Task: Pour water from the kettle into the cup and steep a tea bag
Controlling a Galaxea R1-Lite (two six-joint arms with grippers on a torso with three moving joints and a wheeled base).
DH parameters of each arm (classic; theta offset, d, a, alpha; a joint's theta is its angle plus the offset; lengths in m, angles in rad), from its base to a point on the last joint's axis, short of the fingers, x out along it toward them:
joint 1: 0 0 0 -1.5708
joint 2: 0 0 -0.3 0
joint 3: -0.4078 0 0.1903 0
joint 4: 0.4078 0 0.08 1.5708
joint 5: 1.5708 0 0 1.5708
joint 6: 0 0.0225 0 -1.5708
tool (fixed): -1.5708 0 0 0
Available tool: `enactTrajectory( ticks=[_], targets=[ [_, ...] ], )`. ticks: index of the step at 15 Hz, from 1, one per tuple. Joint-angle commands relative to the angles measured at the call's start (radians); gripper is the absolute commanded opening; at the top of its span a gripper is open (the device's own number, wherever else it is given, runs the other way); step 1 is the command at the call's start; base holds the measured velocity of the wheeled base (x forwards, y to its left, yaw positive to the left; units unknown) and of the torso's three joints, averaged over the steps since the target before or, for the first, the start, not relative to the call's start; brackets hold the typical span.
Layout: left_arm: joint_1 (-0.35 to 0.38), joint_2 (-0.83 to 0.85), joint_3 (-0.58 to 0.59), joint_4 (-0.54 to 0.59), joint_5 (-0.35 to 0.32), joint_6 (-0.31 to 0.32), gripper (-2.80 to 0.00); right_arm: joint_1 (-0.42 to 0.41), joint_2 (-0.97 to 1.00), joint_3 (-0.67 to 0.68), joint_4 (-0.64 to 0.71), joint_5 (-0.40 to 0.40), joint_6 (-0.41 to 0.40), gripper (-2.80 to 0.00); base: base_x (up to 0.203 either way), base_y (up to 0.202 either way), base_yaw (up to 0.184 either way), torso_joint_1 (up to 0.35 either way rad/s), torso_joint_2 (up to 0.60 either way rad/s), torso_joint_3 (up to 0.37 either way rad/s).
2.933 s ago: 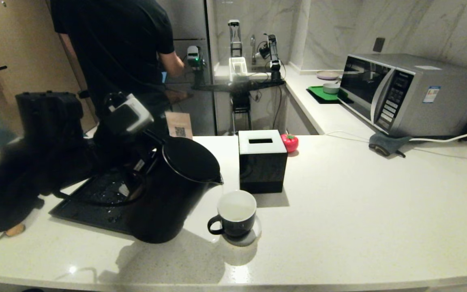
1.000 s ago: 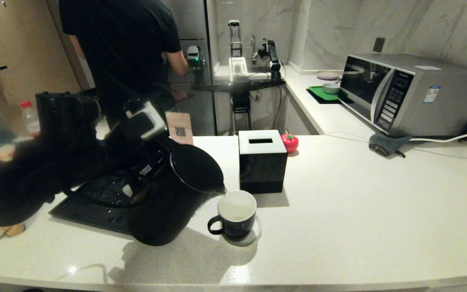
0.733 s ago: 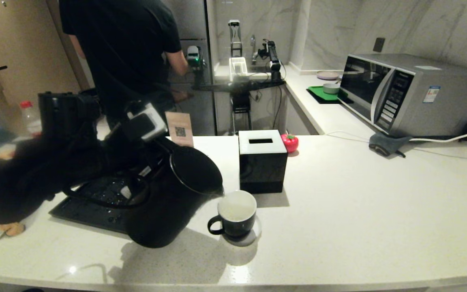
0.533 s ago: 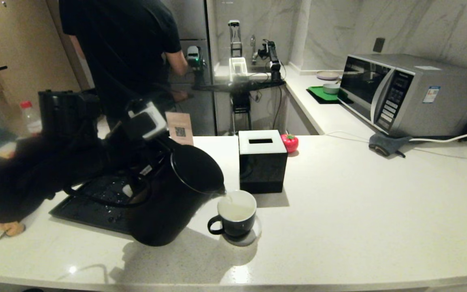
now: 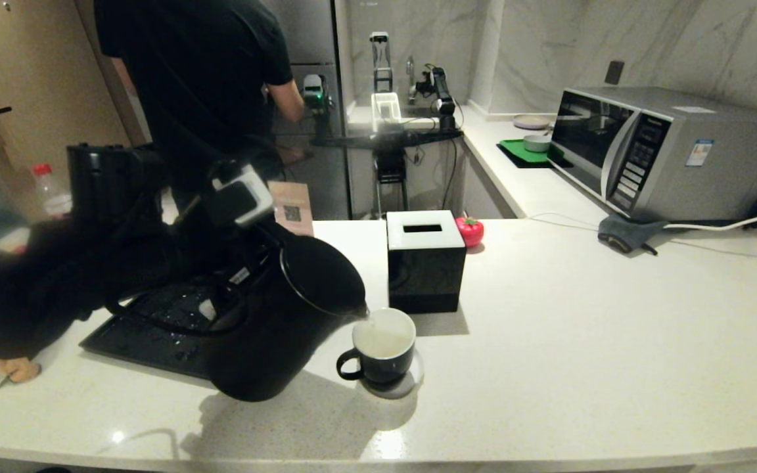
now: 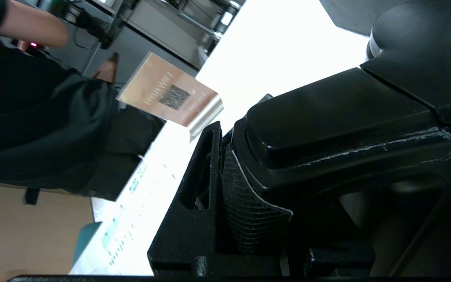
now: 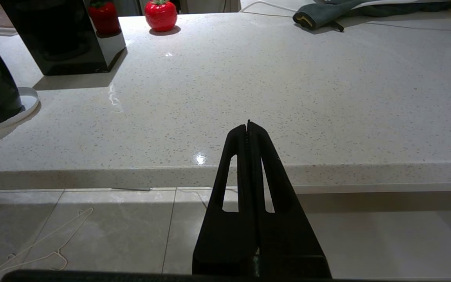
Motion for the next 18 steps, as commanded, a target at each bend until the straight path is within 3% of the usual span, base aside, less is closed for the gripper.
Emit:
enactTrajectory(
  ticks=[1,18],
  targets=[
    [0.0,0.0,0.002,0.0,-0.001,0.004,-2.8,0.0,0.001,0.0,-0.001,0.0,0.0,-2.8,0.0,0.0,0.0,0.0,0.0,0.0],
    [0.001,-0.003,-0.021,0.035,0.007,0.035,-2.8,0.0,0.001,0.0,-0.001,-0.002,0.0,-2.8,0.0,0.0,0.0,0.0,0.0,0.0]
  ],
)
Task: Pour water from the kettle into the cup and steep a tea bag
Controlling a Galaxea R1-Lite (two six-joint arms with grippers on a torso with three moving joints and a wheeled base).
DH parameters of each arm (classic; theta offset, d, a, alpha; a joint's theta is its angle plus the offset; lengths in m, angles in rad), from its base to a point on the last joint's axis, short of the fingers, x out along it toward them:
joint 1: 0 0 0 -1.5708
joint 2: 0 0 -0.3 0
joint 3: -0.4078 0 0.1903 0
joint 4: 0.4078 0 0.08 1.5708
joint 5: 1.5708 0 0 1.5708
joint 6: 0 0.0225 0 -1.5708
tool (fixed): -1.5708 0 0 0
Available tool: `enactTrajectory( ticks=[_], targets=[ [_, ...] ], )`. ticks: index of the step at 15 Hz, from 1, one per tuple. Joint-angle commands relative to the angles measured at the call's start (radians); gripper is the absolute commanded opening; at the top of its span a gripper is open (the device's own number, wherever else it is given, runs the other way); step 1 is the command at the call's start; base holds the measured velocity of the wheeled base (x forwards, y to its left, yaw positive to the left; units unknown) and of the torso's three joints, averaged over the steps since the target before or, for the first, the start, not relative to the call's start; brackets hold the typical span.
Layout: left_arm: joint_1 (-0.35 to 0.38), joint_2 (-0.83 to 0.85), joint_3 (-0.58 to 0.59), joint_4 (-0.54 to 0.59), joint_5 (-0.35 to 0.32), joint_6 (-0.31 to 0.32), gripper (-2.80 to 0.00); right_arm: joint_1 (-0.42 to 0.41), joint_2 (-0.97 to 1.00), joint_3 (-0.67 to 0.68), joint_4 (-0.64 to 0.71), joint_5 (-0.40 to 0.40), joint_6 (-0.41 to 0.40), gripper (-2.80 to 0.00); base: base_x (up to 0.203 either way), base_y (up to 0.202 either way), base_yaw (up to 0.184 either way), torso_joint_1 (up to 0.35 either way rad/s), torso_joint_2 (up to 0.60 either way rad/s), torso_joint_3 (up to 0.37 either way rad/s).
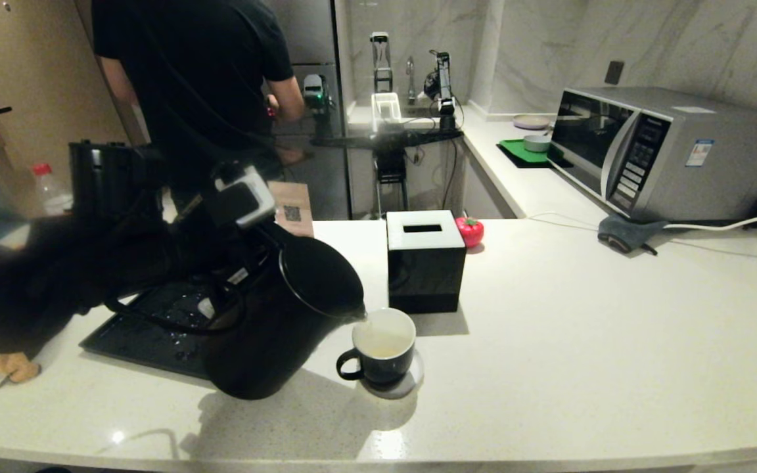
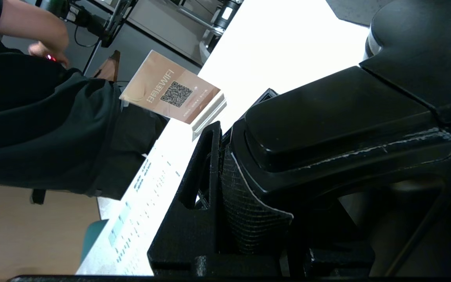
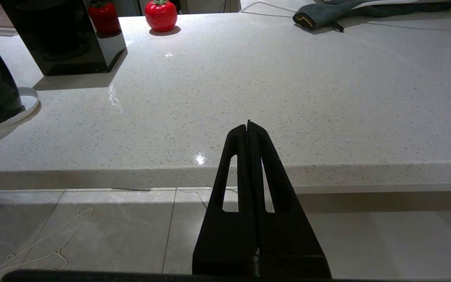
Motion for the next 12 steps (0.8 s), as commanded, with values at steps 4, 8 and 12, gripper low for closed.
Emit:
enactTrajectory(
  ticks=[4,8,12],
  targets=[
    [-0.001,-0.002,-0.002,-0.001,-0.001,0.005,-2.8,0.0,0.001,0.0,0.0,0.0,0.0,-2.8,0.0,0.0,0.0,0.0,0.0,0.0],
    [-0.004,-0.001,-0.011,0.006,-0.001,0.008,-2.8,0.0,0.001,0.0,0.0,0.0,0.0,-2.8,0.0,0.0,0.0,0.0,0.0,0.0],
    [-0.006,-0.002,-0.023,0.034,0.005,0.012,-2.8,0.0,0.001,0.0,0.0,0.0,0.0,-2.8,0.0,0.0,0.0,0.0,0.0,0.0]
  ],
)
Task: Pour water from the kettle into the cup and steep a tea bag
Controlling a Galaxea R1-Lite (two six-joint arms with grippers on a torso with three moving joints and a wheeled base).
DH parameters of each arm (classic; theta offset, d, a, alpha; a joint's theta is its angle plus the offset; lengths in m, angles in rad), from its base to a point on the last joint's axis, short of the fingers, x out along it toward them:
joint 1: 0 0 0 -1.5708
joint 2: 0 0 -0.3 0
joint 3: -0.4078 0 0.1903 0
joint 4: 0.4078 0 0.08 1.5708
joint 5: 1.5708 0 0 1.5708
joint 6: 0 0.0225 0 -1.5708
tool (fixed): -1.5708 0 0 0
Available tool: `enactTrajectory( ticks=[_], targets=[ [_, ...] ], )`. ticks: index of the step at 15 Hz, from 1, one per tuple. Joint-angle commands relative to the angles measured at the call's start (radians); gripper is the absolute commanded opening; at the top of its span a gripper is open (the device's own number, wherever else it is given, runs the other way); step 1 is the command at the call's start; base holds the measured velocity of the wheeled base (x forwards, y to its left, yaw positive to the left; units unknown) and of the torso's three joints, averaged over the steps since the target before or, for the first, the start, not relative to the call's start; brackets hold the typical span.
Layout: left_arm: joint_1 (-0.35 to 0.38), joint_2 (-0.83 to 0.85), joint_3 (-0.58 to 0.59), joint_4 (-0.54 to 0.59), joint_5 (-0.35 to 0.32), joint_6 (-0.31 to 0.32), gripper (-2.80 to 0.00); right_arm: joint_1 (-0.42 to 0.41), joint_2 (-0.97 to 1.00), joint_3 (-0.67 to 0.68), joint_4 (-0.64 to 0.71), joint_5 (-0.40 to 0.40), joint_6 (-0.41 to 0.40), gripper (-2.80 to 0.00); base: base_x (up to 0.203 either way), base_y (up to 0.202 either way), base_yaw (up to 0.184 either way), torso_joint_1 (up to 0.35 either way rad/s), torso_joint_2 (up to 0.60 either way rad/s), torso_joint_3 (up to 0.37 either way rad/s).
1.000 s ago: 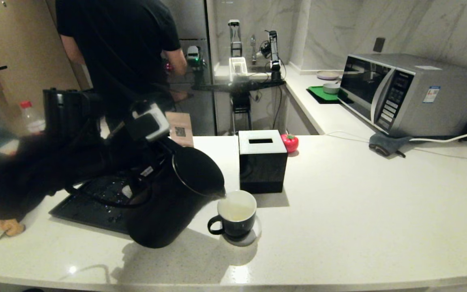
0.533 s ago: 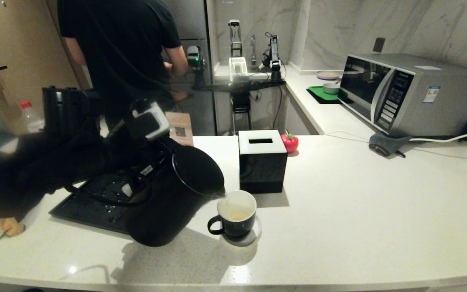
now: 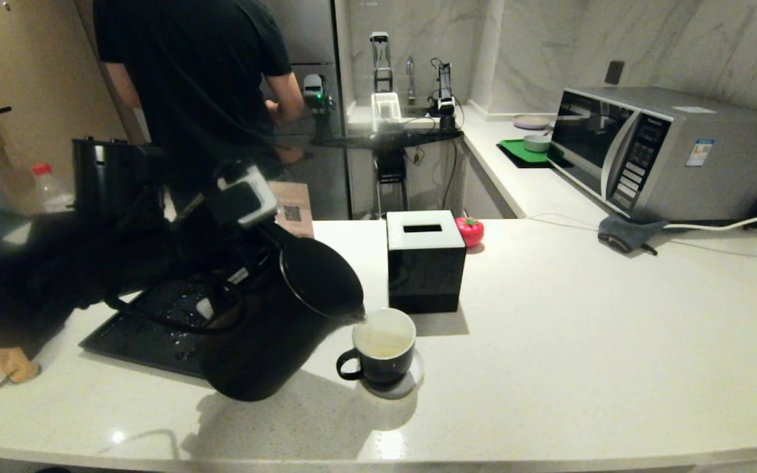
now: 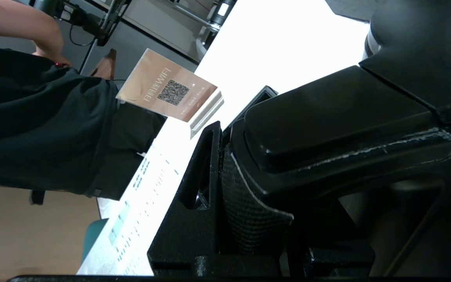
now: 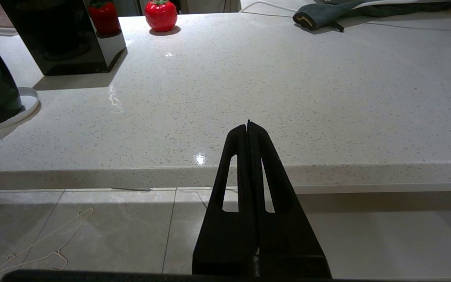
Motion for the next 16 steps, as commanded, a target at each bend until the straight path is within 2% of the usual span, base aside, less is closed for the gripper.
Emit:
enactTrajectory(
  ticks=[1,16],
  targets=[
    [-0.003,-0.002,-0.002,-0.002,0.001,0.004,-2.8,0.0,0.001,0.0,-0.001,0.0,0.0,-2.8,0.0,0.0,0.0,0.0,0.0,0.0],
    [-0.009,-0.005,-0.002,-0.002,0.002,0.009,-2.8,0.0,0.001,0.0,-0.001,0.0,0.0,-2.8,0.0,0.0,0.0,0.0,0.0,0.0]
  ],
)
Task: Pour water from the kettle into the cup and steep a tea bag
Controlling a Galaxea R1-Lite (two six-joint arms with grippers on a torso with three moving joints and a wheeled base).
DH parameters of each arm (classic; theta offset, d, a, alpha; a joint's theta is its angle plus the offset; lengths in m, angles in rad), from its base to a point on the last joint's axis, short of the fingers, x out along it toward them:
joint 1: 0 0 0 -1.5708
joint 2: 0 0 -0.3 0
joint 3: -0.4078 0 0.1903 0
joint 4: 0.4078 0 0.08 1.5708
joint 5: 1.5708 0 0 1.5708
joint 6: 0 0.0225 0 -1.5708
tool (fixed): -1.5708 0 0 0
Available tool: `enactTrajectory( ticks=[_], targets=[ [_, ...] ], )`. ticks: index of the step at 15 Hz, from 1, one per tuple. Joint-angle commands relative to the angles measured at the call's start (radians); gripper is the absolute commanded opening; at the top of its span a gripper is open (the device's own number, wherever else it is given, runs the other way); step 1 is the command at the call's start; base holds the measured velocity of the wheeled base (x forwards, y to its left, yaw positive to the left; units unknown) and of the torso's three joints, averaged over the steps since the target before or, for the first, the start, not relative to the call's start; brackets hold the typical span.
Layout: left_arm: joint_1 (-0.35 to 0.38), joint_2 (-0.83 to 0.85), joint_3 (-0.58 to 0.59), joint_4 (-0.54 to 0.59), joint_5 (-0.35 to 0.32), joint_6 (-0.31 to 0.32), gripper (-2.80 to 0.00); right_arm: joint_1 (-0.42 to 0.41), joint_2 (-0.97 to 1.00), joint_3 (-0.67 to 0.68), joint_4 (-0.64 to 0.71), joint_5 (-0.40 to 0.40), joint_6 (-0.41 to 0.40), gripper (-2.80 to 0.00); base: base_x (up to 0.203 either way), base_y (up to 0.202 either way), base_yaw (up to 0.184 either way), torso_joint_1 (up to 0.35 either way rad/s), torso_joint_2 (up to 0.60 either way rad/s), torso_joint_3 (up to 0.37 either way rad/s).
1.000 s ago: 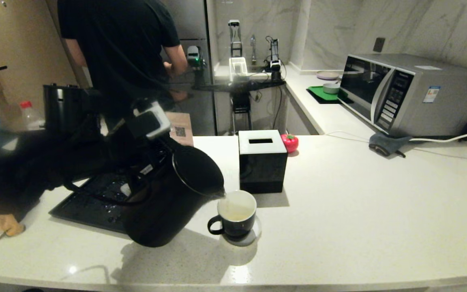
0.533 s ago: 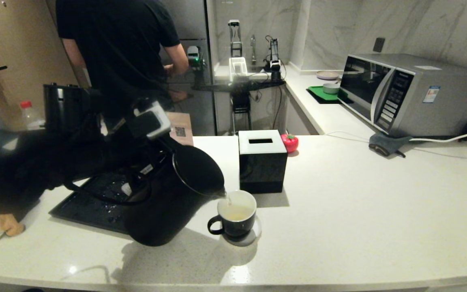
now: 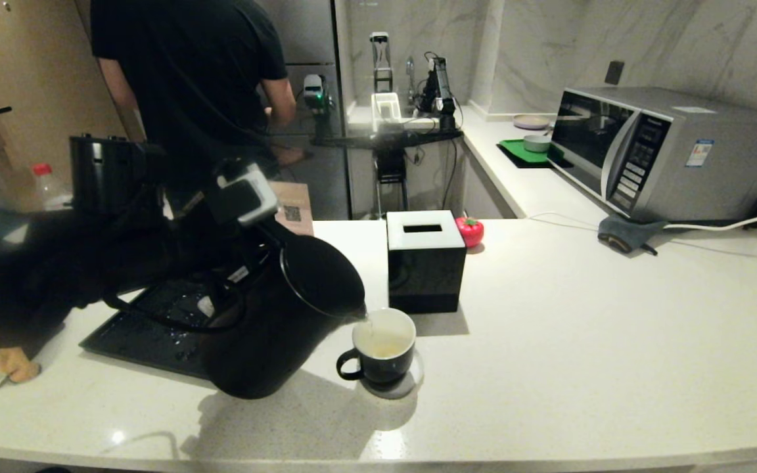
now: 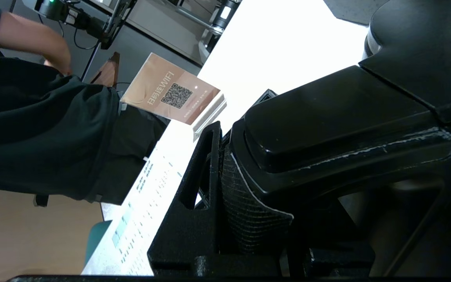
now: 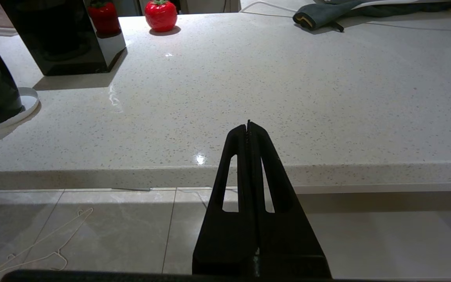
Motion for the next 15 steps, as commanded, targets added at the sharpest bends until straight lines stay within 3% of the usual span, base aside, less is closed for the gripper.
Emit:
enactTrajectory(
  ticks=[1,11,15],
  targets=[
    [-0.001,-0.001,0.0,-0.002,0.001,0.004,-2.8,0.0,0.001,0.0,0.0,-0.001,0.0,-2.8,0.0,0.0,0.0,0.0,0.0,0.0],
    [0.002,-0.021,0.009,-0.011,-0.004,-0.009,-2.8,0.0,0.001,0.0,0.0,0.0,0.0,-2.8,0.0,0.0,0.0,0.0,0.0,0.0],
    [0.004,-0.044,0.016,-0.014,-0.005,-0.058,-2.8,0.0,0.001,0.0,0.0,0.0,0.0,-2.8,0.0,0.0,0.0,0.0,0.0,0.0]
  ],
)
